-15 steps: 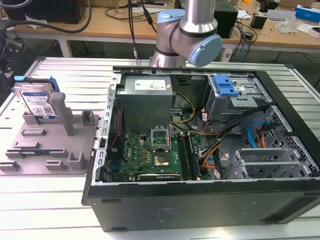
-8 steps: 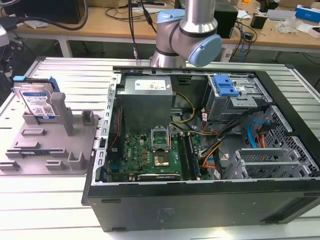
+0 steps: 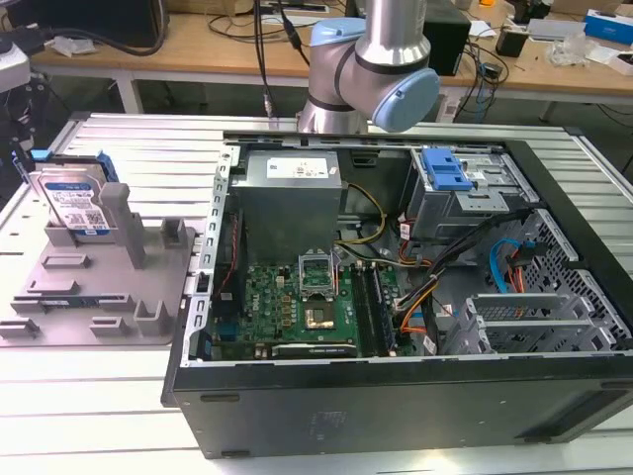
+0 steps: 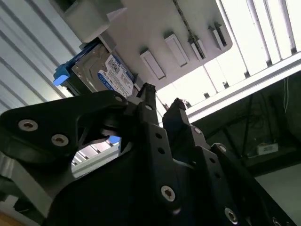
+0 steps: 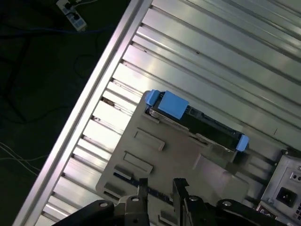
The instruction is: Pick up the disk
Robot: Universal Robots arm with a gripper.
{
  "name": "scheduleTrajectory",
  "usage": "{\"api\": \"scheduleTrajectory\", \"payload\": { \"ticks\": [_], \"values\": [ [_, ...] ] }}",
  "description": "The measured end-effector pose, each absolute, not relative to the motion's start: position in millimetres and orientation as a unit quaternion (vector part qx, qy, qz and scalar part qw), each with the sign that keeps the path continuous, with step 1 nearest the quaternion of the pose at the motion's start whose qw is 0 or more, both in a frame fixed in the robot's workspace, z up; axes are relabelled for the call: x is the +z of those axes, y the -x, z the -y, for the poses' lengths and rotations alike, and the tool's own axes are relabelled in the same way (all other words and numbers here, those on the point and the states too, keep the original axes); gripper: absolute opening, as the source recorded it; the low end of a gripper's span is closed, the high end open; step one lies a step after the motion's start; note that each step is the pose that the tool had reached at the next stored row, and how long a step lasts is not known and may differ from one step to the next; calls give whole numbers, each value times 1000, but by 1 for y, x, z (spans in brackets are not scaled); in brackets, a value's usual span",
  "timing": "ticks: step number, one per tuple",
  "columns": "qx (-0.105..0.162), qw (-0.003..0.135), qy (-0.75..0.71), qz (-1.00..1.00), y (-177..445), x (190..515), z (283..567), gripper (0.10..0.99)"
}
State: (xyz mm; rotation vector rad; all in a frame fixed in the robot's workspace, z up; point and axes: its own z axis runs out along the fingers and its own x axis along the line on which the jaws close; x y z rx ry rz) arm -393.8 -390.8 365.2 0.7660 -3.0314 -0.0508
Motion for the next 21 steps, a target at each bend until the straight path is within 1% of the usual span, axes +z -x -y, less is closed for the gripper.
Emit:
{"api": "scheduleTrajectory", "payload": {
  "ticks": [4,21],
  "values": [
    [-16,9,-278,960,394,365,391,541],
    [-8,13,-437,900,394,365,391,541]
  ]
}}
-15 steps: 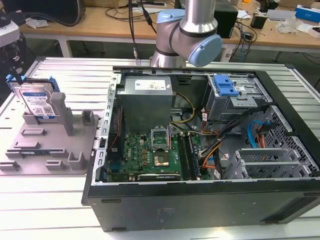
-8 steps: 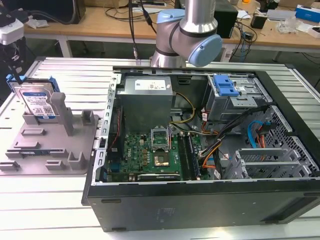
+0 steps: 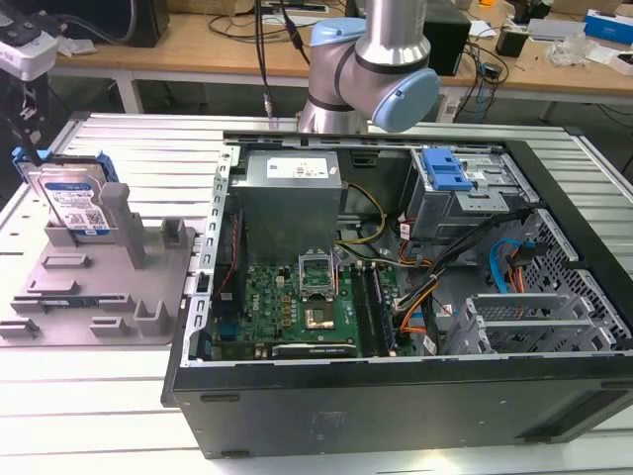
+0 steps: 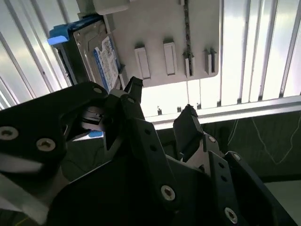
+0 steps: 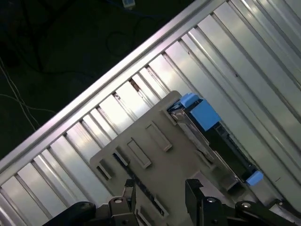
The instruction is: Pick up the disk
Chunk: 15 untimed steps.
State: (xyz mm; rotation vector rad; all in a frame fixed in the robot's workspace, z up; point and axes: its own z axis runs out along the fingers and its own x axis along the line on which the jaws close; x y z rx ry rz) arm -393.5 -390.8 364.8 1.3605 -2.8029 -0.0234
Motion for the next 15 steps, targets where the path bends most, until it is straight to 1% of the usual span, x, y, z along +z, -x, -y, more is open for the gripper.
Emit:
{"api": "scheduleTrajectory", "payload": {
  "ticks": [15],
  "values": [
    [-4,15,-614,789,393,365,391,541]
  ]
}}
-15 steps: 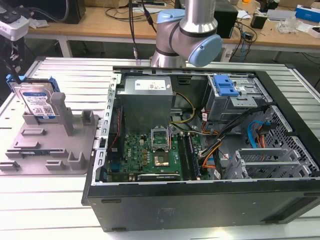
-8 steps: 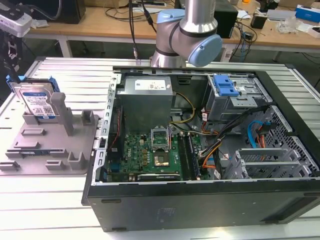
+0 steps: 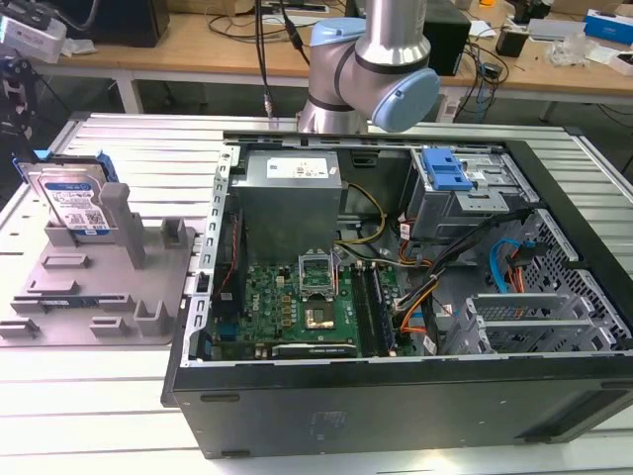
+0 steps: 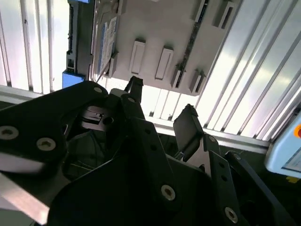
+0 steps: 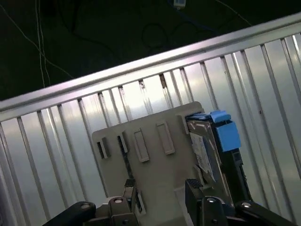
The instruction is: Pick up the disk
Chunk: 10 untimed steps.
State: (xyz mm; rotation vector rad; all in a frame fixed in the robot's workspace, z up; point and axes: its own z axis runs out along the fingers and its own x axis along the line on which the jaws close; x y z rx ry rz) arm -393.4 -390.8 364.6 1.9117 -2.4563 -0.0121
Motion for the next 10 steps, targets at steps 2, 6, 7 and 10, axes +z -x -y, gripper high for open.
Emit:
{"api": "scheduleTrajectory", "payload": {
  "ticks": [2,6,7,10],
  "values": [
    [-4,15,-627,779,393,365,391,541],
    [-3,15,-660,751,390,365,391,541],
    [-3,15,-663,748,389,365,391,541],
    [-3,15,-665,746,389,365,391,541]
  ]
}}
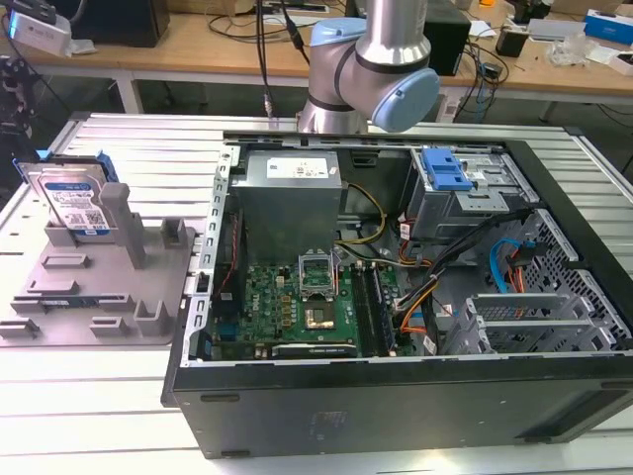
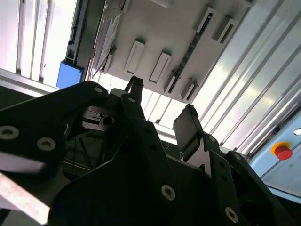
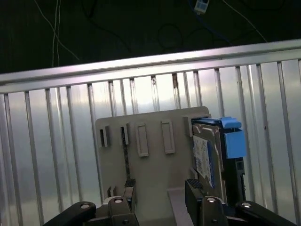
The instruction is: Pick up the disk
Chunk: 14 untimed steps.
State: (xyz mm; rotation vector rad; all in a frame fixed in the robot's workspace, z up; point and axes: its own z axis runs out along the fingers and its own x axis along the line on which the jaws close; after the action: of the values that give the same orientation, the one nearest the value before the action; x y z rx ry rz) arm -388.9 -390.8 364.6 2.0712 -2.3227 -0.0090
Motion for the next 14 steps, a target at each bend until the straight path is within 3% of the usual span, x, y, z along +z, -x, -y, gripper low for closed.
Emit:
{"api": "scheduleTrajectory", "payload": {
  "ticks": [8,14],
  "values": [
    [-3,15,-670,742,380,365,386,541],
    [-1,16,-673,740,380,365,345,541]
  ]
}}
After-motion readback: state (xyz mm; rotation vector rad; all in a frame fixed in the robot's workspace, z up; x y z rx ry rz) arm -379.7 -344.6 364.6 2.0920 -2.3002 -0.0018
